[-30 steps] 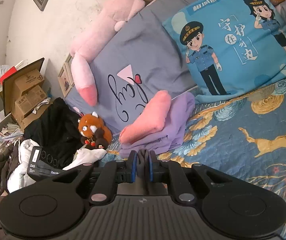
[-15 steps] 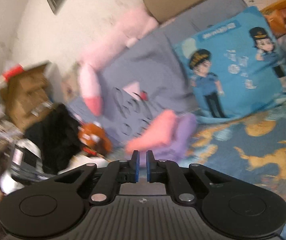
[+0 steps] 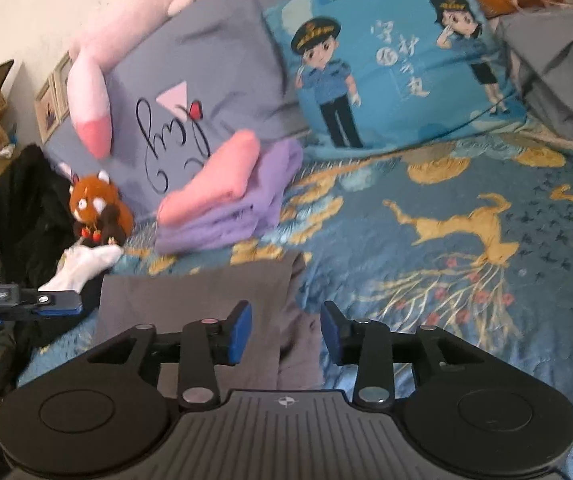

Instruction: Fold clothes

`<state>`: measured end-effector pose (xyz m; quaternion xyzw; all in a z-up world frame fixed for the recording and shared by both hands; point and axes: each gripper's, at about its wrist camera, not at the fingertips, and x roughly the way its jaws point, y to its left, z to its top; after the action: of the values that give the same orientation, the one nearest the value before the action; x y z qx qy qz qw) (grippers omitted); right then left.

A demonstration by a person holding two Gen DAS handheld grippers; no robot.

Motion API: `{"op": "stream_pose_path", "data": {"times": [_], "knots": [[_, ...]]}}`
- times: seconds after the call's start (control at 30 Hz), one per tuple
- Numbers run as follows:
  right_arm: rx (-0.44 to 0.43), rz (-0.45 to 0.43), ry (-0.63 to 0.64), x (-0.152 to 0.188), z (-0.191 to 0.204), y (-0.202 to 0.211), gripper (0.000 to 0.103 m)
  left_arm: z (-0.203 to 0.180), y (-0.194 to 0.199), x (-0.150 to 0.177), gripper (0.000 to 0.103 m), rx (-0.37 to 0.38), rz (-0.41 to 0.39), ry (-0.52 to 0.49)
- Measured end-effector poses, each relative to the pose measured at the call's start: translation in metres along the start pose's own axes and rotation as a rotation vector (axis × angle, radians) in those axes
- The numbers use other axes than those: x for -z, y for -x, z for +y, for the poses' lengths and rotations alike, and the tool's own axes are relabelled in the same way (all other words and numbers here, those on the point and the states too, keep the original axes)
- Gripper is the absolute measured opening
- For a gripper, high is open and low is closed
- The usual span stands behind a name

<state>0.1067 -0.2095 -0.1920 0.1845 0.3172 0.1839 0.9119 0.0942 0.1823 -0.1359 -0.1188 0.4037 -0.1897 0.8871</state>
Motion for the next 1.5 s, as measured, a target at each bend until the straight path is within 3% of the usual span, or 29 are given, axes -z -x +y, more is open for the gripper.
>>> {"op": "stream_pose_path", "data": {"times": [0.03,0.07,0.17,0.3,0.37,0.5,0.63,0.77,0.9,0.97,1.03,1.13,1.23,1.37,1.47,1.5], "knots": [[-0.003,0.01,0.002,0.002,0.002,-0.001,0.038,-0.009,0.001,0.004,0.085,0.008,0.004,-0.032],[-0.006,0.02,0.005,0.004,0.003,-0.002,0.039,-0.018,0.002,0.008,0.088,0.016,0.008,-0.065],[-0.028,0.054,0.002,0.01,0.008,-0.005,0.042,-0.037,-0.008,0.013,0.089,0.031,0.028,-0.125],[-0.034,0.084,0.053,0.016,0.016,-0.016,0.043,-0.041,-0.035,0.006,0.089,-0.022,0.057,-0.104],[-0.026,0.092,0.102,0.017,0.021,-0.024,0.043,-0.033,-0.05,0.002,0.089,-0.067,0.067,-0.073],[-0.01,0.108,0.2,0.02,0.031,-0.039,0.044,-0.016,-0.076,-0.001,0.091,-0.256,0.116,-0.06],[0.005,0.124,0.299,0.023,0.041,-0.055,0.049,-0.009,-0.088,0.003,0.102,-0.299,0.151,-0.102],[0.021,0.14,0.397,0.025,0.051,-0.071,0.05,-0.008,-0.103,0.007,0.103,-0.331,0.199,-0.153],[0.024,0.15,0.438,0.023,0.055,-0.073,0.05,0.009,-0.11,0.005,0.103,-0.287,0.222,-0.052],[0.017,0.119,0.427,0.018,0.058,-0.062,0.048,0.006,-0.098,0.002,0.102,-0.297,0.193,-0.048],[0.009,0.048,0.43,0.013,0.063,-0.047,0.048,0.0,-0.078,-0.001,0.102,-0.289,0.133,-0.062],[0.015,-0.04,0.504,0.003,0.076,-0.034,0.054,-0.013,-0.041,-0.009,0.102,-0.193,0.027,-0.097],[0.025,-0.024,0.552,0.0,0.08,-0.047,0.057,-0.027,-0.034,-0.019,0.102,-0.15,-0.002,-0.191],[0.025,0.037,0.56,0.001,0.077,-0.072,0.057,-0.049,-0.047,-0.016,0.102,0.02,0.015,-0.375],[0.033,0.064,0.55,0.001,0.072,-0.086,0.058,-0.059,-0.073,-0.01,0.102,0.015,0.098,-0.515],[0.039,0.061,0.545,0.001,0.071,-0.087,0.059,-0.056,-0.081,-0.009,0.102,0.012,0.119,-0.512]]}}
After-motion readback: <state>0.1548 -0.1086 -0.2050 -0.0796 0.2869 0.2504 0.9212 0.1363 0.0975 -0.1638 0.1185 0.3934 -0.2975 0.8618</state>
